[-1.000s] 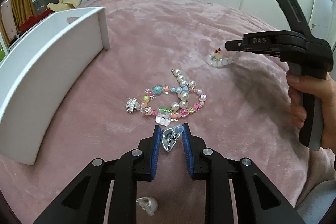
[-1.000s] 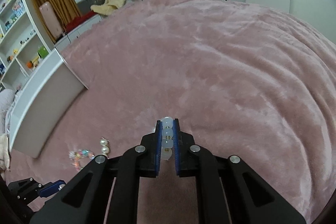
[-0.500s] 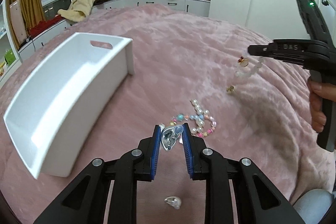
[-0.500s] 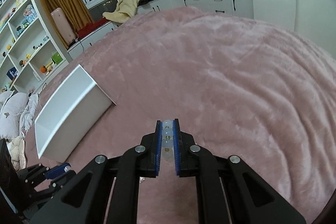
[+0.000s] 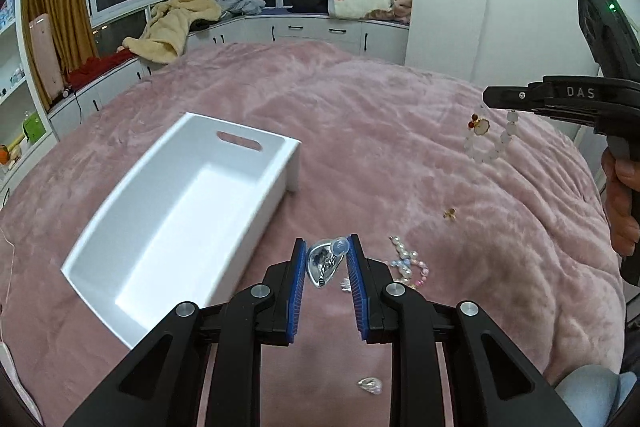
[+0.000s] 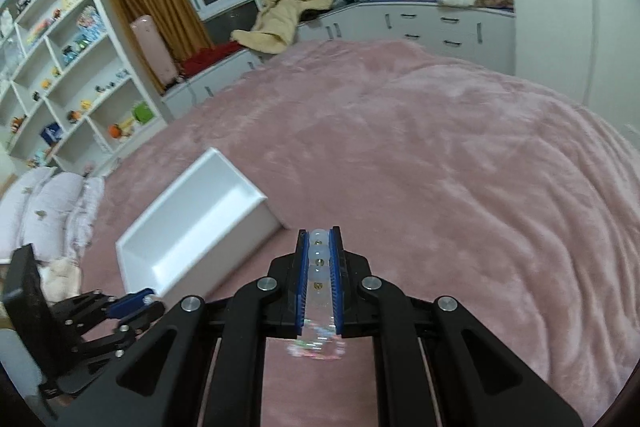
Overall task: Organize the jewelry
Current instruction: 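Carry the bracelet and pendant over the white tray with both grippers, then open the right gripper to drop the bead bracelet into the tray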
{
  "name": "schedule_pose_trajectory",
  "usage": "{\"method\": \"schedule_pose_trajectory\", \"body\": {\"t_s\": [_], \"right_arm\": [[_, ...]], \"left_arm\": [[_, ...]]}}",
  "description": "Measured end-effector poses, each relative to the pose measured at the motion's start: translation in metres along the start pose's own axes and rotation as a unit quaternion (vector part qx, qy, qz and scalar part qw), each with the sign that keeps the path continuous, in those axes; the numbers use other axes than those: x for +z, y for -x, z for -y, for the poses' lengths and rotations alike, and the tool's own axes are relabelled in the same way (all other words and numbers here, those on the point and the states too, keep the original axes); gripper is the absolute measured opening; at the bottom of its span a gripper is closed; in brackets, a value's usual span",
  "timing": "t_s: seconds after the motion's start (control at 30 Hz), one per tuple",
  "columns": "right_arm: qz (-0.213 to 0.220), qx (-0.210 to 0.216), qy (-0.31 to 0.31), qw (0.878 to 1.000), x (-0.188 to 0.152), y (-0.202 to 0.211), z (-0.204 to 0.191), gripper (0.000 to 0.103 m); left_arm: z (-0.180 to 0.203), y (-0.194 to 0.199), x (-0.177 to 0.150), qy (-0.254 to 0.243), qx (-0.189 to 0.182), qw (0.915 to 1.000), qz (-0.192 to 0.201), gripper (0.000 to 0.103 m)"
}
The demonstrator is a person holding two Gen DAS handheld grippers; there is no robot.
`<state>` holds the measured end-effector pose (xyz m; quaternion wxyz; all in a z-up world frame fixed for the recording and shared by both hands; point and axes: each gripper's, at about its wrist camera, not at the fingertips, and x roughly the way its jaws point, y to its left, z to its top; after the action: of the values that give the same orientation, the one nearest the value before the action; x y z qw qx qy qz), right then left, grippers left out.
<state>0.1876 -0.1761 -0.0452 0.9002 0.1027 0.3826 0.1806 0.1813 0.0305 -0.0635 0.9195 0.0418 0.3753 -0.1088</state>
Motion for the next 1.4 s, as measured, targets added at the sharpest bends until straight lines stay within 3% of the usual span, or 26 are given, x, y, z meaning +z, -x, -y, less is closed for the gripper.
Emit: {"method": "schedule_pose_trajectory", "body": {"t_s": [0.33, 0.63, 0.87, 1.1, 1.13, 1.2, 1.27, 1.3, 1.33, 1.4], "right_arm": [[-0.021, 0.066, 0.014, 0.998, 0.029, -0.033, -0.071, 0.011], [-0.063, 0.096, 0.010, 0.993, 0.038, -0.101, -0.126, 0.011], [-0.101, 0.084, 0.043, 0.990, 0.028, -0.154, -0.171, 0.011], [-0.160, 0.075, 0.046, 0.983, 0.001, -0.210, -0.188, 0.011], [-0.170, 0.076, 0.046, 0.981, -0.005, -0.217, -0.191, 0.012], [-0.180, 0.076, 0.045, 0.980, -0.012, -0.223, -0.194, 0.013], [-0.179, 0.078, 0.041, 0.980, -0.015, -0.223, -0.196, 0.023], [-0.175, 0.077, 0.039, 0.981, -0.016, -0.222, -0.195, 0.042], [-0.171, 0.076, 0.039, 0.982, -0.015, -0.220, -0.194, 0.055], [-0.159, 0.074, 0.037, 0.984, -0.013, -0.214, -0.190, 0.056]], "left_arm": [[-0.077, 0.019, 0.011, 0.029, 0.035, 0.9990, 0.002, 0.026], [-0.143, 0.007, 0.002, 0.059, 0.058, 0.9962, -0.025, 0.026], [-0.168, -0.016, -0.017, 0.076, 0.067, 0.9936, -0.049, 0.026], [-0.183, -0.039, -0.039, 0.104, 0.064, 0.9898, -0.074, 0.026], [-0.184, -0.041, -0.041, 0.104, 0.063, 0.9895, -0.077, 0.027], [-0.182, -0.043, -0.047, 0.098, 0.070, 0.9894, -0.081, 0.046], [-0.178, -0.043, -0.052, 0.091, 0.070, 0.9902, -0.079, 0.055], [-0.177, -0.042, -0.054, 0.091, 0.070, 0.9903, -0.078, 0.057], [-0.177, -0.041, -0.055, 0.092, 0.066, 0.9907, -0.076, 0.059], [-0.176, -0.040, -0.055, 0.093, 0.064, 0.9908, -0.074, 0.062]]}}
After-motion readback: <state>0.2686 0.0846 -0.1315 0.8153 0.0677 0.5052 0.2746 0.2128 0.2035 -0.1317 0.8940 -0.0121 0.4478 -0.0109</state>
